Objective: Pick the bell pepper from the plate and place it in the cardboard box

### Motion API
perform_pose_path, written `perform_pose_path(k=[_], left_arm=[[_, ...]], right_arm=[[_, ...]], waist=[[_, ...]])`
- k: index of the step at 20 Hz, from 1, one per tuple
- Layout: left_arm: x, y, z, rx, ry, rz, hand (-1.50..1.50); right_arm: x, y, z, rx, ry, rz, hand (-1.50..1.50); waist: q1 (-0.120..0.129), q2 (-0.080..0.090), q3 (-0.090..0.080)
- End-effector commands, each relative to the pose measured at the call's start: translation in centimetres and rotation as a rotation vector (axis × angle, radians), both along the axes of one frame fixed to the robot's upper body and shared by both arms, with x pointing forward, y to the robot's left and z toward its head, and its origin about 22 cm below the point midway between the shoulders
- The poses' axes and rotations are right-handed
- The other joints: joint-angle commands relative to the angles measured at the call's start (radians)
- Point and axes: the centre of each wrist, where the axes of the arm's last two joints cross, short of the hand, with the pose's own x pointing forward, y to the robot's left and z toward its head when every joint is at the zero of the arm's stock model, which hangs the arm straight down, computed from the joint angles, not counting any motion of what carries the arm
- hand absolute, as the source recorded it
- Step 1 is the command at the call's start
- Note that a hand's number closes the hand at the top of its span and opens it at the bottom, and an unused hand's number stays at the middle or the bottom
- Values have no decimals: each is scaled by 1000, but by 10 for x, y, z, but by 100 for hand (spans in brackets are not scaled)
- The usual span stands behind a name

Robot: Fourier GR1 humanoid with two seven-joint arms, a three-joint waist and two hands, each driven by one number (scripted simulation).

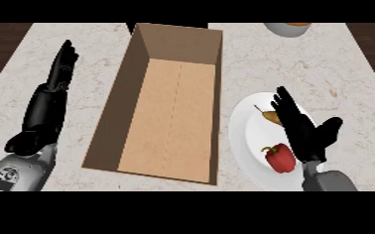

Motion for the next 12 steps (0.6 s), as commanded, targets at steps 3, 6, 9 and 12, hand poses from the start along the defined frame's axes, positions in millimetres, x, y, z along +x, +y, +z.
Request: perform_pose_path(k=[3,6,9,12], left_arm=[[-9,55,-24,73,182,178,0],[-20,82,-49,139,340,323,0],[-27,70,-66,111,424,279,0],[-19,86,-54,112,452,349,0]], right_arm=[[9,-2,32,-51,-178,416,-150],[19,13,70,-84,-345,759,-150],[40,-12,143,-660,-644,807,-150],[14,-44,74,-376,-578,969,-150]], waist=[[23,-7,13],[53,-5,15],[43,-33,6],[5,7,21]])
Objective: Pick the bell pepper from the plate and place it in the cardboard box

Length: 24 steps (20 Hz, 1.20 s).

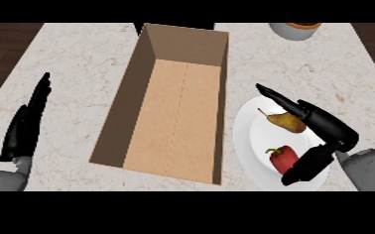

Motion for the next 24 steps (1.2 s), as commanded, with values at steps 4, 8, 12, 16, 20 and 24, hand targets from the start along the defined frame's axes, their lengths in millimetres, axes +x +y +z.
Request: perform_pose_path(k=[4,8,12,16,20,24], left_arm=[[-2,27,1,10,65,74,0],[9,14,1,18,71,69,0],[5,17,-12,28,68,71,0],[6,27,-6,25,86,67,0],[-2,16,-15,16,89,78,0],[4,11,-26,31,90,92,0]], right_arm=[[-10,-68,-34,154,-14,296,-150],[21,-86,4,15,-230,344,-150],[32,-79,24,-296,-389,391,-150],[39,-73,24,-467,-407,467,-150],[45,-61,31,-668,-432,508,-150],[51,-26,26,-801,-448,554,-150]], waist=[[-3,22,9],[-2,21,7],[-1,17,3],[-6,13,2],[-10,9,1],[-22,9,1]])
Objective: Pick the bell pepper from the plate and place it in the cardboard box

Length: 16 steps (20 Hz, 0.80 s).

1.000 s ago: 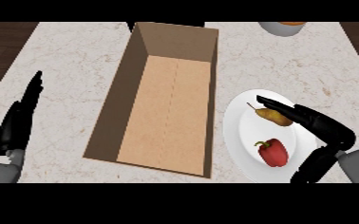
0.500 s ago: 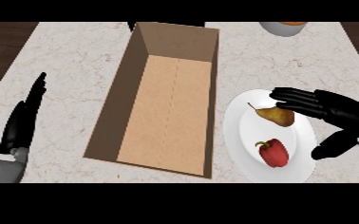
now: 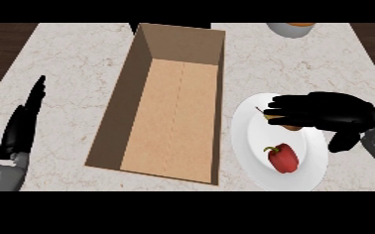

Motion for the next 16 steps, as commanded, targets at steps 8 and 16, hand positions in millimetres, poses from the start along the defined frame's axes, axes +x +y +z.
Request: perform_pose_path(k=[8,16], left_arm=[[0,21,1,1,7,18,0],[3,-2,1,5,5,20,0]], right_arm=[[-1,41,-20,-213,-32,30,-150],[-17,44,-32,-206,-33,53,-150]], waist=[[-16,-3,0],[-19,-4,0]])
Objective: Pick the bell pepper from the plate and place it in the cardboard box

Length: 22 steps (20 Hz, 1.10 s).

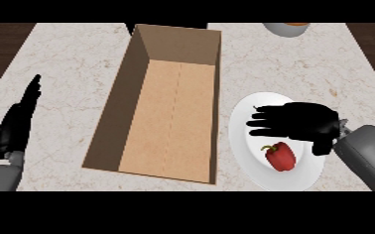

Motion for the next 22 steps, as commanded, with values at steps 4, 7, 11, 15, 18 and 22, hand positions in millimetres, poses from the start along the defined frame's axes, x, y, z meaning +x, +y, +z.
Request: perform_pose_path(k=[4,7,11,15,18,22], left_arm=[[-4,-11,-10,1,1,-3,0],[-15,-5,-19,11,11,4,0],[-14,3,9,7,12,1,0],[-10,-15,4,14,-8,3,0],[1,23,2,-4,-12,-1,0],[-8,11,-15,-1,6,-5,0]], right_arm=[[3,14,-10,7,35,7,-150],[-6,9,-16,21,72,47,-150],[-30,-3,-5,44,107,96,-150],[-37,-2,-18,63,109,109,-150],[-36,6,13,11,64,96,-150],[-36,-3,13,-73,-5,43,-150]], waist=[[1,1,0],[3,1,0],[-1,-3,0],[-1,-1,0],[-6,0,-1],[-4,0,0]])
